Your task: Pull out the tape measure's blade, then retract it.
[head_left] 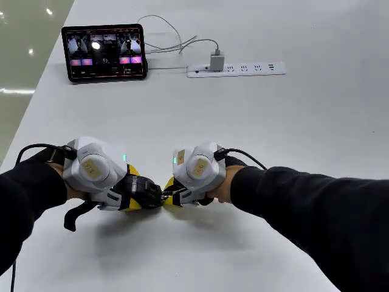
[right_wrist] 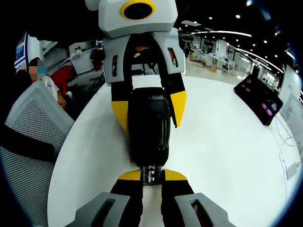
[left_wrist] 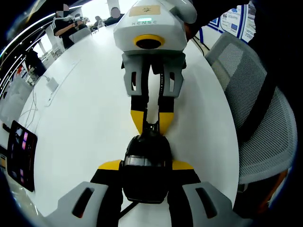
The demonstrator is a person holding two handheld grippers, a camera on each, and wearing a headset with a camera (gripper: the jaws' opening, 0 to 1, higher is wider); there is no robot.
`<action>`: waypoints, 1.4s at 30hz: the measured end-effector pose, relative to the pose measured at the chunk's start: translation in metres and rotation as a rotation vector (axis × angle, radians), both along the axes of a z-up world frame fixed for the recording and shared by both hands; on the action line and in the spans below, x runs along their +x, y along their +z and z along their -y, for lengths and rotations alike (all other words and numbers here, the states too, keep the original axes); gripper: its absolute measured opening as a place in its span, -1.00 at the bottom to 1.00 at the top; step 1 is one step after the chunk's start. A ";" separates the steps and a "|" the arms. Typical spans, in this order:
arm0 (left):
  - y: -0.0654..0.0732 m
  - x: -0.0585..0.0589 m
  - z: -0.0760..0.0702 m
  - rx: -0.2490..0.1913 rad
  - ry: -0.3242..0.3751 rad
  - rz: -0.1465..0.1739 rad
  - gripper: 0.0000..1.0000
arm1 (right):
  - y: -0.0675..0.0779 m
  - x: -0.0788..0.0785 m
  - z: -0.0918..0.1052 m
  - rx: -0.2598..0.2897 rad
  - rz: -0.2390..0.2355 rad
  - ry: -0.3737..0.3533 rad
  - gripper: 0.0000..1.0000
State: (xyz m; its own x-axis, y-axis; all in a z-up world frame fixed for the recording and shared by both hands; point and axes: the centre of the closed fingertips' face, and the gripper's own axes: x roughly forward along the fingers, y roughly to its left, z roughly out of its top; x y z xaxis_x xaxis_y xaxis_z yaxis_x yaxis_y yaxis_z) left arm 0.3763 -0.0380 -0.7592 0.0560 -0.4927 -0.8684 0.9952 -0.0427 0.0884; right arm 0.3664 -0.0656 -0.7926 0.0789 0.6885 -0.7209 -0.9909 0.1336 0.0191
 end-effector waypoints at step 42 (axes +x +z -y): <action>-0.001 0.001 0.000 0.007 0.002 0.000 -0.40 | 0.001 -0.002 0.021 -0.015 -0.011 -0.024 -0.81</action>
State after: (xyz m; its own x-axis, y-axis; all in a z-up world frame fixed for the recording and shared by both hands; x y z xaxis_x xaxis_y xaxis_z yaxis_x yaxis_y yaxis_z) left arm 0.3769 -0.0378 -0.7601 0.0573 -0.4868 -0.8716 0.9952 -0.0414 0.0885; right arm 0.3648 -0.0863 -0.7921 0.0869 0.6754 -0.7323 -0.9871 0.1575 0.0281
